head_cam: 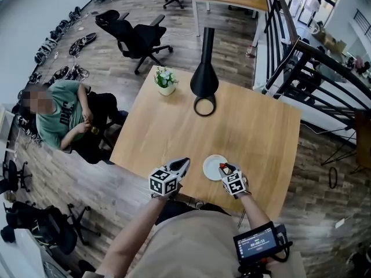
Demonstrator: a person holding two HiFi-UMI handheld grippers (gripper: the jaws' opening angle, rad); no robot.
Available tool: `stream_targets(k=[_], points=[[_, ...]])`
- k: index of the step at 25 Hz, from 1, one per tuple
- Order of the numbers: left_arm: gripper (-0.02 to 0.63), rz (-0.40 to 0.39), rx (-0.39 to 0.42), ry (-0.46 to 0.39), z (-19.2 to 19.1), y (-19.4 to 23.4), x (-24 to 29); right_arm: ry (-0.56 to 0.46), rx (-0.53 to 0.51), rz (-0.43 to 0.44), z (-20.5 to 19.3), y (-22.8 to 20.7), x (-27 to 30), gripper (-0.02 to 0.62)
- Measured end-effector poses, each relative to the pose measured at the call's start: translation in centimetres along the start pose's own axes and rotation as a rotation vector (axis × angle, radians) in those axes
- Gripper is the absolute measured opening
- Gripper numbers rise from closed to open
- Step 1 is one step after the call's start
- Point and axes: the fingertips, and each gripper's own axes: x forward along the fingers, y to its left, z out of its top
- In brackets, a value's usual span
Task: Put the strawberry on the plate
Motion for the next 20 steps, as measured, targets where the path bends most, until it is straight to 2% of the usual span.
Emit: stream_targets(k=[11, 20], points=[[0.005, 0.005, -0.01, 0.039, -1.5, 0.1, 0.2, 0.161, -0.061, 0.025, -3.1, 1.3, 4.3, 0.143], [0.005, 0.007, 0.005, 0.057, -1.6, -0.1, 0.7, 0.248, -0.115, 0.003, -4.7, 0.8, 7.2, 0.143]])
